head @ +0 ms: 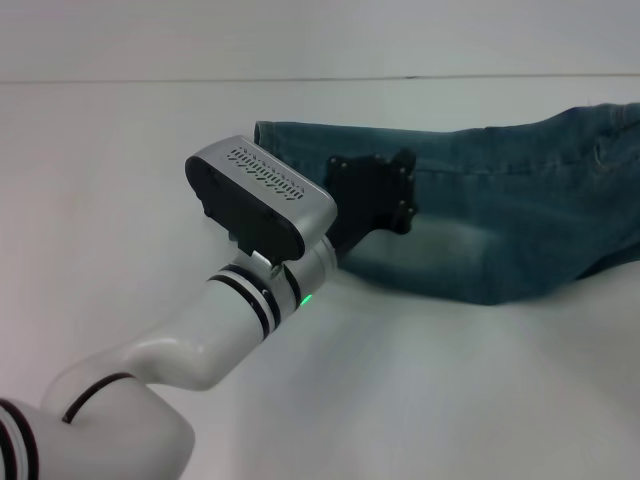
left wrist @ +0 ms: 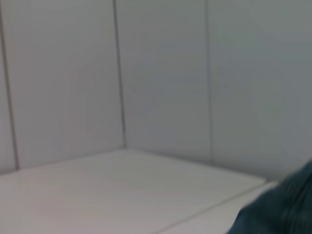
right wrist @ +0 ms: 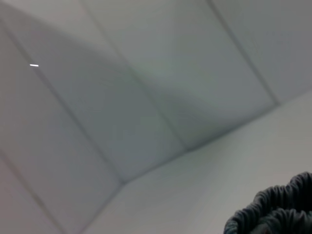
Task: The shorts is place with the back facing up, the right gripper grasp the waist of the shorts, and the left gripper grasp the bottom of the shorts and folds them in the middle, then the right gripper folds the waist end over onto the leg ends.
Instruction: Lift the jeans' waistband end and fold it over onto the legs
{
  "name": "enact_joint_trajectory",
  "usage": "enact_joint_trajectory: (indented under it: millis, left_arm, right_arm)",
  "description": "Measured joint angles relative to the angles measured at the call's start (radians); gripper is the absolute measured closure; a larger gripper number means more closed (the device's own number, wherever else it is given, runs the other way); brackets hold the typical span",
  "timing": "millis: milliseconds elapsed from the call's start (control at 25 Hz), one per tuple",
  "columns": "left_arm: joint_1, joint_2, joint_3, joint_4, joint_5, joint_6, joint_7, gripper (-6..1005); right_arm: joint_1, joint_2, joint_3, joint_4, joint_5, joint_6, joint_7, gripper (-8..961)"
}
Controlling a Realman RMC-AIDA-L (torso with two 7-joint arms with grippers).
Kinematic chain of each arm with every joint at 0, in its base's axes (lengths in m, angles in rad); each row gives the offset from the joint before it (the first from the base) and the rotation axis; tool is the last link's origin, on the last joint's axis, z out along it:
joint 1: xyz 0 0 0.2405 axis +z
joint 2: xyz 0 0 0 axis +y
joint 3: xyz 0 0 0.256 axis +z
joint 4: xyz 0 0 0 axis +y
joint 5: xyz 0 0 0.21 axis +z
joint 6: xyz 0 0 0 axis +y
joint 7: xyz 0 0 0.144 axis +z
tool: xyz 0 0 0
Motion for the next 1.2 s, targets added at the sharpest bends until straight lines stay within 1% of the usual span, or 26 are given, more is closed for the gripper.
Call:
enact_joint_trajectory:
  millis: [80,240,360,520,640,760,880,1040,1200]
  left_arm:
    - [-0.005,0.0,-0.007,-0.018,-0.006,0.035,0.01,999]
    - [-0.019,0.0,0.0,-0.028,-0.008,0.09,0.023,996]
    - [-0.028,0.0,0.022,-0.022,-0.005,0.126,0.033,993]
    - [-0.025,0.0,0.042,-0.002,-0.006,0.134,0.042,989]
    - [-0.018,0.0,0.051,0.002,-0.007,0.137,0.045,986]
    - [-0.01,0.0,0.065,0.007,-0.01,0.139,0.048,983]
    - [0.002,0.0,0.069,0.015,-0.011,0.141,0.05,980]
    - [0.013,0.0,0.07,0.018,-0.013,0.142,0.052,976]
    - [0.015,0.0,0.069,0.017,-0.019,0.143,0.053,972]
  right_arm:
    - [-0.001,0.003,0.001,-0.021,0.008,-0.055,-0.002,860]
    - [-0.006,0.023,0.0,-0.08,0.018,-0.141,-0.005,861]
    - [0.007,0.025,-0.002,-0.096,0.031,-0.166,0.002,861]
    - [0.082,0.015,-0.021,-0.097,0.038,-0.185,0.036,862]
    - [0.161,0.008,-0.07,-0.097,0.036,-0.17,0.063,863]
    - [0.241,0.004,-0.135,-0.097,0.034,-0.127,0.093,861]
    - [0.316,0.004,-0.234,-0.097,0.032,-0.044,0.128,855]
    - [0.404,0.022,-0.378,-0.094,0.031,0.093,0.149,848]
    - [0.47,0.038,-0.532,-0.064,0.031,0.246,0.161,840]
